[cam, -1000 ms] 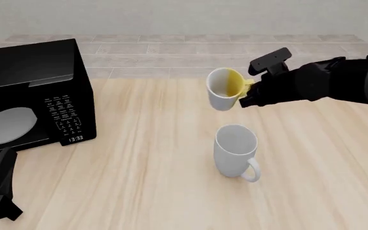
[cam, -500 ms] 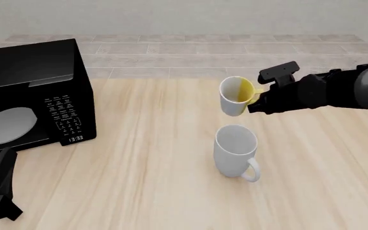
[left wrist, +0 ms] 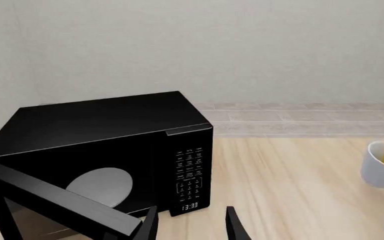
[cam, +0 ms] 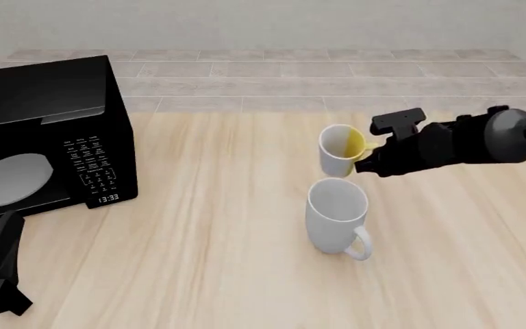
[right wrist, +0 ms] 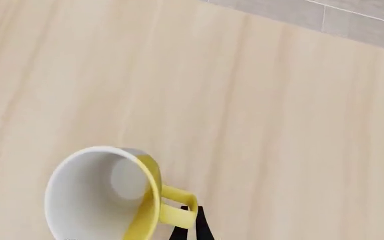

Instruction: Put the yellow and white mug to the front of the white mug.

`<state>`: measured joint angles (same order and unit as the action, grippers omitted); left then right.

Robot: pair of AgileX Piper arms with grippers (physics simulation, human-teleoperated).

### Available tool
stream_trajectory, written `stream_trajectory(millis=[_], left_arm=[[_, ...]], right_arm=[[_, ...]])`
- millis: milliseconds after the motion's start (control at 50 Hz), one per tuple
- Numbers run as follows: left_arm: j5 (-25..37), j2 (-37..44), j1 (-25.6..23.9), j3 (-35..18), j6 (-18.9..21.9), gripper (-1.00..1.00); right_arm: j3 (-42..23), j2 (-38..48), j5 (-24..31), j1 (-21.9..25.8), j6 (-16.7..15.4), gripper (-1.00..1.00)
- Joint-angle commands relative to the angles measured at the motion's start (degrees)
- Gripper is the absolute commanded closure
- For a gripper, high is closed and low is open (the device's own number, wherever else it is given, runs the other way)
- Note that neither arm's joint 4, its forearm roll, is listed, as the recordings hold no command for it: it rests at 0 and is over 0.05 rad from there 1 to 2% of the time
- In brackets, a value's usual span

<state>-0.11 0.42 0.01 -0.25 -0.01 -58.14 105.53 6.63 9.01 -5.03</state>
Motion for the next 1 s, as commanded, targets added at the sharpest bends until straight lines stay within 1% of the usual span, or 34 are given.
stream_trajectory(millis=[20, 180, 320, 440, 780, 800, 1000], left_arm=[[0.0, 0.0, 0.0, 0.0, -0.01, -1.0], [0.0, -0.01, 0.0, 0.0, 0.0, -1.0], [0.0, 0.0, 0.0, 0.0, -0.01, -1.0], [0.0, -0.01, 0.0, 0.0, -0.01, -1.0], [0.0, 0.01, -0.01, 0.0, -0.01, -1.0], [0.0, 0.0, 0.0, 0.0, 0.0, -1.0], [0.0, 0.0, 0.0, 0.0, -0.01, -1.0]], right_arm=[[0.51, 2.16, -1.57, 0.44, 1.88, 1.0], [1.08, 2.97, -1.96, 0.83, 2.79, 1.0], [0.76, 3.99, -1.87, 0.07, 2.46, 1.0], [-0.44, 5.81, -1.58, -1.26, 1.45, 1.0], [-0.42, 7.0, -2.21, -1.76, 1.91, 1.0], [-0.38, 7.02, -2.2, -1.71, 1.8, -1.0], [2.1, 3.85, -2.44, -1.39, 2.12, -1.0]])
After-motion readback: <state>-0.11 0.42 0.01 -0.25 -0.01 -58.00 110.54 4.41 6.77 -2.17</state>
